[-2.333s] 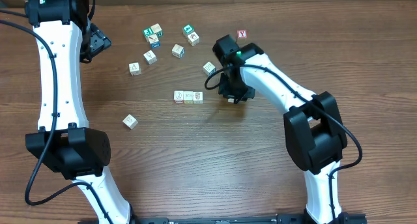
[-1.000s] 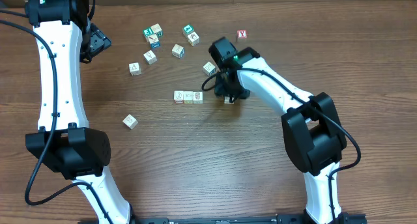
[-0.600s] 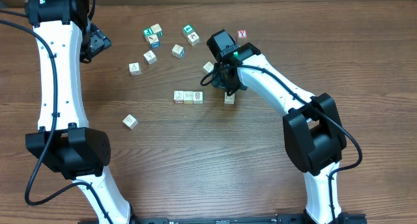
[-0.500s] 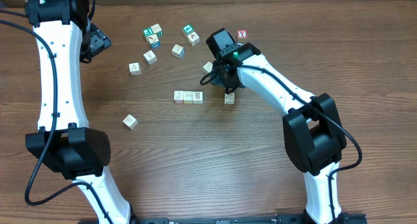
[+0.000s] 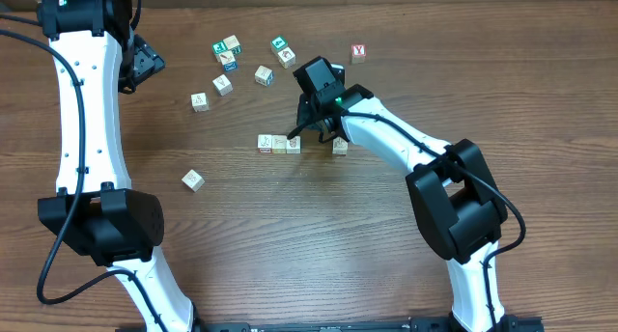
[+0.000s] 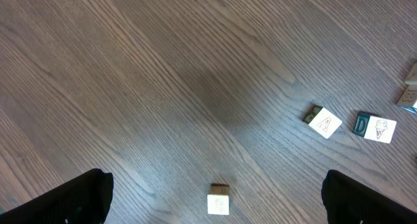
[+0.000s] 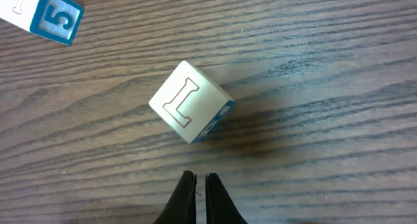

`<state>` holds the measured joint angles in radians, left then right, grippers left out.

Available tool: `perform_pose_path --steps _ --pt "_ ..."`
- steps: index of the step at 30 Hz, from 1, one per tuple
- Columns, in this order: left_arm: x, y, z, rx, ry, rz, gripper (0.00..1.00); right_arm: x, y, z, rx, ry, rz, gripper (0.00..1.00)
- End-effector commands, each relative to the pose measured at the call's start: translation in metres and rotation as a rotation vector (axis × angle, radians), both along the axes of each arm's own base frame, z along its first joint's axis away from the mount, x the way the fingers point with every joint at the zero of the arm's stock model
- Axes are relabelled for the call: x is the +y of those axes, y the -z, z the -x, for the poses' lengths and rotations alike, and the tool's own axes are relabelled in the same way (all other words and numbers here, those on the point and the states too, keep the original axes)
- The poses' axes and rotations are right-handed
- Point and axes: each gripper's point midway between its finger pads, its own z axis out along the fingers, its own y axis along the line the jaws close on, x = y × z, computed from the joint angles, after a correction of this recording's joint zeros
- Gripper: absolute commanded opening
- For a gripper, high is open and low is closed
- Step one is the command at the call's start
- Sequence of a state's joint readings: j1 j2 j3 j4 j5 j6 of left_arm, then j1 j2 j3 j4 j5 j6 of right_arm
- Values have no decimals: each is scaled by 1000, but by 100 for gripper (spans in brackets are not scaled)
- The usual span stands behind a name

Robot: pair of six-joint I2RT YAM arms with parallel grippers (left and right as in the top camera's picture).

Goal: Form a horizontal line

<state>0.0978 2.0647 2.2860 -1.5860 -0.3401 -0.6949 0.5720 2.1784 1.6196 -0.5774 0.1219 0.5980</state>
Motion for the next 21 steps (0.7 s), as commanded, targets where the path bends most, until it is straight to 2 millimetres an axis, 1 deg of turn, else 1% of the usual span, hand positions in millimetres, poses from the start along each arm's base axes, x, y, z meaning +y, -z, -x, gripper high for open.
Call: perform_pose_path --steps 1,3,7,9,11,14,16,19,20,21 --pt "-3 -7 -1 -11 27 -5 100 -3 16 0 8 5 27 4" --pt "-3 -7 -1 -11 27 -5 100 -3 29 -1 17 5 33 4" --pt "-3 -7 -1 -11 27 -5 100 1 43 -6 6 4 27 4" --pt "-3 -7 -1 -11 27 -5 100 5 47 -15 -30 -31 28 4" --pt "-3 -7 -1 -11 27 -5 100 6 47 -32 -114 -58 54 4" --pt "-3 -7 -1 -11 27 -5 100 3 30 -58 -234 -36 54 4" --pt "-3 -7 -1 -11 27 -5 100 6 11 -73 -295 -40 31 4" --pt "-3 -7 -1 -11 27 -5 100 2 -21 -87 -328 -20 14 4" --pt "-3 -7 -1 -11 27 -5 100 0 -34 -89 -334 -14 12 4" --pt "-3 -7 -1 -11 27 -5 100 -3 -51 -90 -339 -8 9 5"
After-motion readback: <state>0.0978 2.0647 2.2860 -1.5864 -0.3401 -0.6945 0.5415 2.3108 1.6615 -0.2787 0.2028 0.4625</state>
